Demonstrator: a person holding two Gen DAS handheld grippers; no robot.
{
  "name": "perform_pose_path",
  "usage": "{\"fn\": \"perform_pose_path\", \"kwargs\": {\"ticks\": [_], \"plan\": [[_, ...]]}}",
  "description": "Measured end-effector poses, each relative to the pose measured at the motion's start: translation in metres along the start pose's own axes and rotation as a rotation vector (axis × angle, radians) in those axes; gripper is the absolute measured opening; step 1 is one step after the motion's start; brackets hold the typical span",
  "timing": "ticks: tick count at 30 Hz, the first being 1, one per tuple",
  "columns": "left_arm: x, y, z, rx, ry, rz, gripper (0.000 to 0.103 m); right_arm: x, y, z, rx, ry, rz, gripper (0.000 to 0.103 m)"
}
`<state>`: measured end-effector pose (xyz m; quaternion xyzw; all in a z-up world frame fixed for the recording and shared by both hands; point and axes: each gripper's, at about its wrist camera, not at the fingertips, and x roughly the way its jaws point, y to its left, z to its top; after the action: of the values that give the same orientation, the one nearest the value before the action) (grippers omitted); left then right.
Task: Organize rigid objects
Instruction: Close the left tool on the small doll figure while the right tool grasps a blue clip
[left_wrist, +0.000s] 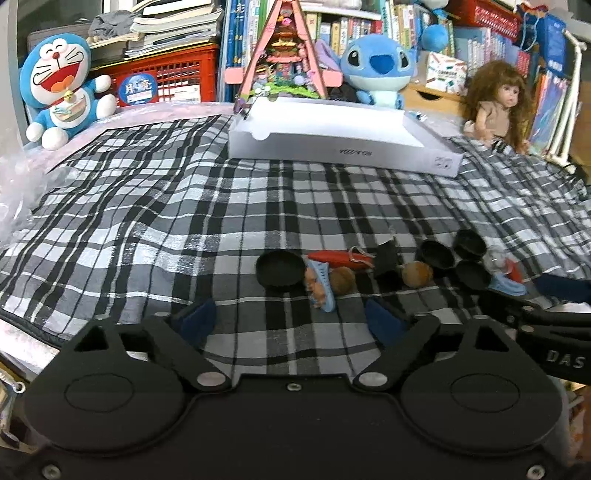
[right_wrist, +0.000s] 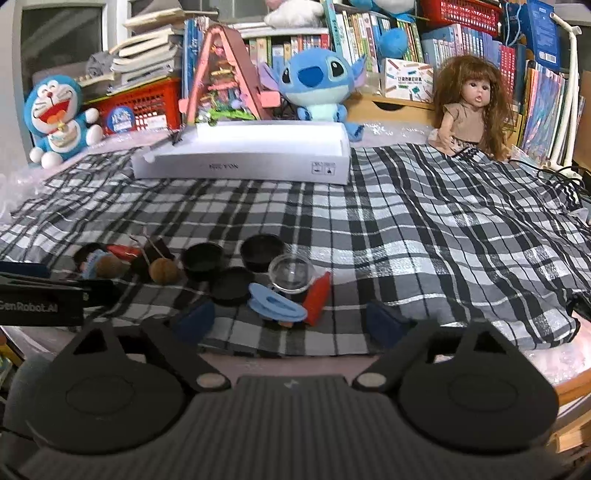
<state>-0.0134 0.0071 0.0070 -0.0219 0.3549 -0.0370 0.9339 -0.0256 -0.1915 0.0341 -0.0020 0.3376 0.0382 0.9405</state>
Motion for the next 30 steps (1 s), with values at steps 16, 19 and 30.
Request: {"fn": "perform_pose_path", "kwargs": {"ticks": [16,19,30], "plan": [[-0.011,0.004,0.003,-0.049,-0.036,-0.077,0.034,-0.007,0.006,0.003,0.062,-0.025,0.035,0.054],[-0.006,0.002,0.003,-0.046,-0.024,-0.078,0.024,-0.006,0.008,0.003,0.053,-0.022,0.033,0.052],[0.005,0.006,0.007,-0.094,-0.034,-0.110,0.019,0.003,0.009,0.005,0.059,-0.007,0.027,0.052]]}}
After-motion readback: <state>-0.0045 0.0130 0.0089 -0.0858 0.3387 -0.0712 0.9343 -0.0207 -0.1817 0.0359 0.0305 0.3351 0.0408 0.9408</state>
